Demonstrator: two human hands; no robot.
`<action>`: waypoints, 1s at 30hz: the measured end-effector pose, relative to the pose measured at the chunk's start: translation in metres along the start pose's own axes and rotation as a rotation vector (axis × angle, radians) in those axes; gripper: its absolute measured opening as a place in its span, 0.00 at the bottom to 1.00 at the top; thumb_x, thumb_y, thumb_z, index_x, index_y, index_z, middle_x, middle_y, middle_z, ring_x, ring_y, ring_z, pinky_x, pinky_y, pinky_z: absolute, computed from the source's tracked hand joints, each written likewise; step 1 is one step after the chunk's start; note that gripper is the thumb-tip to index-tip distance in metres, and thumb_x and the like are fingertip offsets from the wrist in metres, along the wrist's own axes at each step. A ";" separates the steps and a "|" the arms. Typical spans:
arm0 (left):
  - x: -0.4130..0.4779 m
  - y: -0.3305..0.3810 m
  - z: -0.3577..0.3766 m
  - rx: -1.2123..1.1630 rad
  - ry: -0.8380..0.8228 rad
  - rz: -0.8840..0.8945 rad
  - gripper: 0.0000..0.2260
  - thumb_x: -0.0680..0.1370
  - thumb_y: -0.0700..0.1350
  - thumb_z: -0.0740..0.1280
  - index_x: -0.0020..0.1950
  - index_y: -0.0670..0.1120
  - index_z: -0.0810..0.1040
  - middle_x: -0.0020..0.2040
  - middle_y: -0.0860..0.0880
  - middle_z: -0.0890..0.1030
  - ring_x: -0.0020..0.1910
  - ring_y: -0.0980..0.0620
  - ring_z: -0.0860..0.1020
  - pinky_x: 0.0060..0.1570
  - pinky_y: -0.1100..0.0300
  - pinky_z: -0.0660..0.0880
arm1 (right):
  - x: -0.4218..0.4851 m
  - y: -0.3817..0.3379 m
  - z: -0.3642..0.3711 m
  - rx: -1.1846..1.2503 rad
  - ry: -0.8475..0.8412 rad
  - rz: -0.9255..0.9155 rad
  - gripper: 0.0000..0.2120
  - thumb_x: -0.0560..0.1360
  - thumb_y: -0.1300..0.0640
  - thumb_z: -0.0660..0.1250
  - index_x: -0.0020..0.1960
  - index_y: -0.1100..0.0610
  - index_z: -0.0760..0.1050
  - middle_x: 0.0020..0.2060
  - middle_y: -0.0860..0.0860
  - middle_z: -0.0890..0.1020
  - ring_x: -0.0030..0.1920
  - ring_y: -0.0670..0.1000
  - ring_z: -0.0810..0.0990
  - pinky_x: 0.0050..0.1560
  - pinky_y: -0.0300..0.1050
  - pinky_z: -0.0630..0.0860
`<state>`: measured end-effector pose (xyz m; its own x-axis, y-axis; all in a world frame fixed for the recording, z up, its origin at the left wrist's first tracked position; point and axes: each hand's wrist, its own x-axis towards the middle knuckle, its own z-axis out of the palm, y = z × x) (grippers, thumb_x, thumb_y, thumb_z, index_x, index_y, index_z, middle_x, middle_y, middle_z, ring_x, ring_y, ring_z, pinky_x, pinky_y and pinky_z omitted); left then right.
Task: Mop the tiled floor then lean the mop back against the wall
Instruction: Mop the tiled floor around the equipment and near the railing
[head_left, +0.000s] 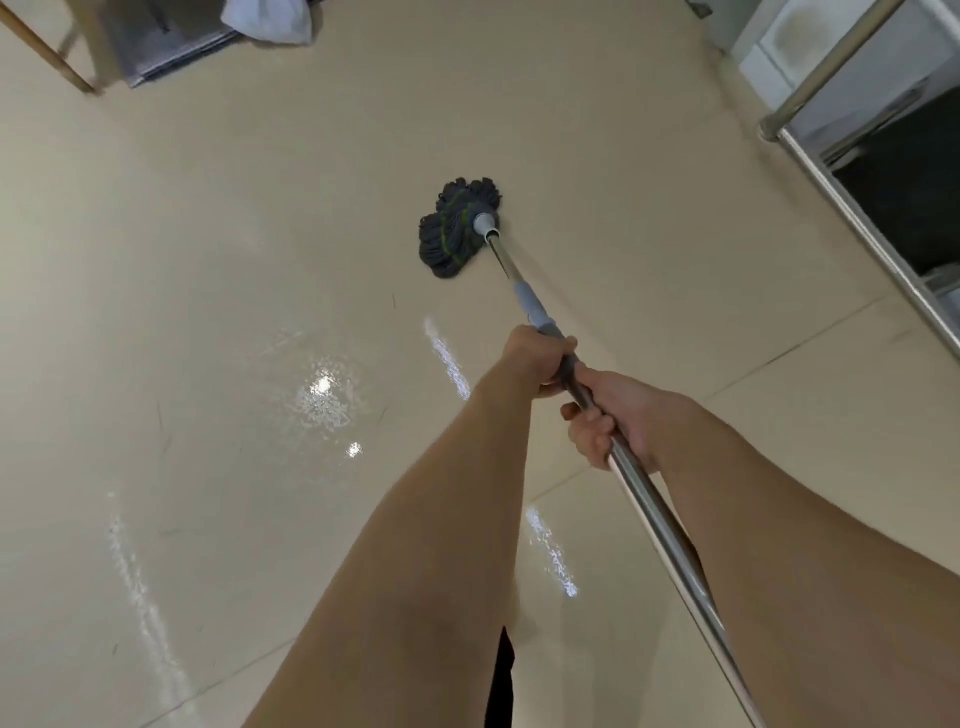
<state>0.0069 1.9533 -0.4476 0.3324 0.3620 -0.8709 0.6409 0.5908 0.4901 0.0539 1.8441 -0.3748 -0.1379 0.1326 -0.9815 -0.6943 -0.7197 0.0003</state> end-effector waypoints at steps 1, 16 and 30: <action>0.007 0.010 -0.005 -0.009 0.011 0.006 0.15 0.79 0.44 0.69 0.63 0.39 0.74 0.49 0.42 0.82 0.43 0.46 0.81 0.41 0.52 0.83 | 0.003 -0.013 0.005 -0.007 0.003 -0.005 0.27 0.77 0.32 0.59 0.41 0.57 0.65 0.22 0.45 0.60 0.15 0.43 0.60 0.14 0.32 0.61; -0.088 -0.065 0.072 -0.203 -0.031 -0.200 0.18 0.75 0.43 0.73 0.60 0.39 0.72 0.48 0.42 0.79 0.38 0.49 0.80 0.26 0.60 0.80 | -0.060 0.079 -0.076 -0.252 0.110 0.102 0.27 0.77 0.31 0.58 0.38 0.56 0.64 0.24 0.47 0.60 0.16 0.44 0.58 0.17 0.32 0.58; -0.295 -0.248 0.162 -0.446 0.005 -0.383 0.12 0.77 0.40 0.68 0.58 0.37 0.74 0.46 0.40 0.82 0.39 0.44 0.83 0.50 0.45 0.82 | -0.162 0.308 -0.131 -0.603 0.170 0.230 0.30 0.81 0.35 0.53 0.30 0.56 0.61 0.22 0.50 0.62 0.17 0.47 0.58 0.19 0.35 0.58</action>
<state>-0.1383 1.5830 -0.3179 0.1304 0.0655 -0.9893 0.3615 0.9260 0.1090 -0.0453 1.5118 -0.2406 -0.0883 -0.1438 -0.9857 -0.1373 -0.9783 0.1551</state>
